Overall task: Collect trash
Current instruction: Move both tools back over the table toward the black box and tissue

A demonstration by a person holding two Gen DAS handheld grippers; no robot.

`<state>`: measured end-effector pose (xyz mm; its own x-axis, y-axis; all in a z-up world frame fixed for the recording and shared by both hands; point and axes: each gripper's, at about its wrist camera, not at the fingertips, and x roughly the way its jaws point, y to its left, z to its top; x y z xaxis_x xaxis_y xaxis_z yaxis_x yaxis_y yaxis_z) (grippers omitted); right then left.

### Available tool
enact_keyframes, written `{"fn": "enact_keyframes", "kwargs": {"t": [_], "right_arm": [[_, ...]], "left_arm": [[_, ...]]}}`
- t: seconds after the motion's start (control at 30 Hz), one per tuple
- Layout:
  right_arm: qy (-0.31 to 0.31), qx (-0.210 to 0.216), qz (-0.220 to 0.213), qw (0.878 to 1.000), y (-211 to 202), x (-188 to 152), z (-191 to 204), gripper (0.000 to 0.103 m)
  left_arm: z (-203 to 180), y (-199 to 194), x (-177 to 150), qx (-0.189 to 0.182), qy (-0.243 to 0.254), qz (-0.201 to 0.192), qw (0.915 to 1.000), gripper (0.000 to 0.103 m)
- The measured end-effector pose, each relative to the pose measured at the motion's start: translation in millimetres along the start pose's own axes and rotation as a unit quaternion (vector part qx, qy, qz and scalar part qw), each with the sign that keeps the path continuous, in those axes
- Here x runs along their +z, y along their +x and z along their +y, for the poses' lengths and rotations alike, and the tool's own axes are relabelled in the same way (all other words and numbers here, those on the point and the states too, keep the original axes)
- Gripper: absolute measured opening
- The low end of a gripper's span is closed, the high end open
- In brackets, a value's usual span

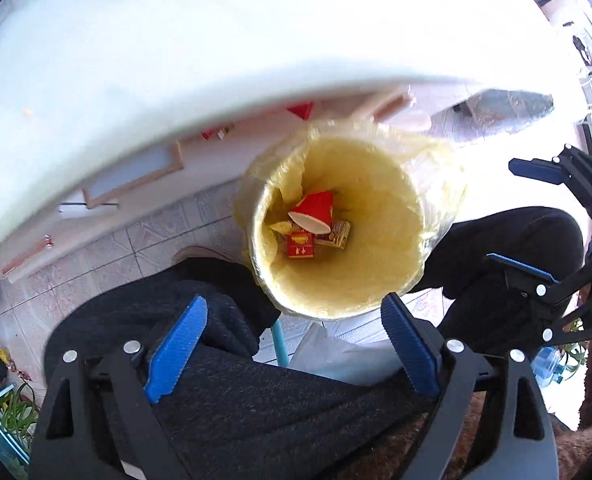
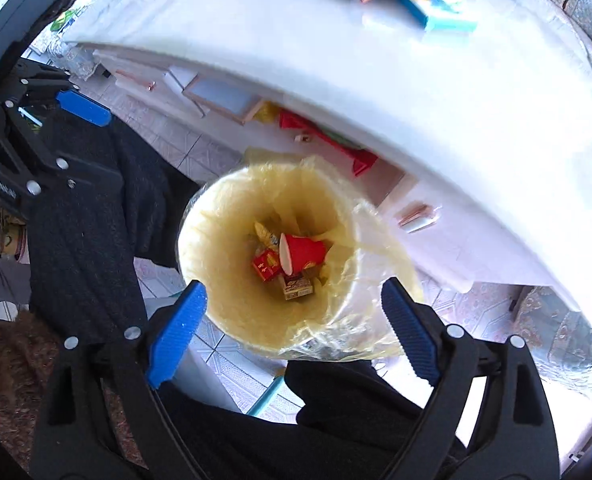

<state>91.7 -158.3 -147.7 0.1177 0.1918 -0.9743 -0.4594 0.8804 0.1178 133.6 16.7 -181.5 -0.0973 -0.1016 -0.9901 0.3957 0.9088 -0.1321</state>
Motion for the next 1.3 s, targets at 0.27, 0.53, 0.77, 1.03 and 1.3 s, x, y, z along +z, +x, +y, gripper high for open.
{"fn": "enact_keyframes", "kwargs": {"t": [0.27,0.53,0.77,1.03,1.3], "right_arm": [[-0.015,-0.072,-0.087,0.993,-120.4,79.9,-48.3,0.093],[-0.002,-0.048,-0.124,0.991,-191.2,156.4,-99.5,0.094],[-0.003,-0.052,-0.110,0.993,-200.3,197.1,-127.5,0.094],[-0.020,-0.033,-0.103,0.994,-182.5,219.8,-135.4,0.094],[-0.028,-0.025,-0.073,0.997,-144.1,233.9,-140.3,0.094]], "left_arm": [[22.1,-155.3,81.4,0.053,-0.070,-0.097,0.9914,0.095],[10.8,-234.6,136.3,0.061,-0.107,-0.134,0.9833,0.095],[-0.6,-237.9,166.0,0.084,-0.124,-0.111,0.9824,0.095],[-5.8,-209.1,197.7,0.096,-0.129,-0.093,0.9825,0.095],[3.2,-155.0,221.3,0.091,-0.148,-0.054,0.9833,0.095]]}}
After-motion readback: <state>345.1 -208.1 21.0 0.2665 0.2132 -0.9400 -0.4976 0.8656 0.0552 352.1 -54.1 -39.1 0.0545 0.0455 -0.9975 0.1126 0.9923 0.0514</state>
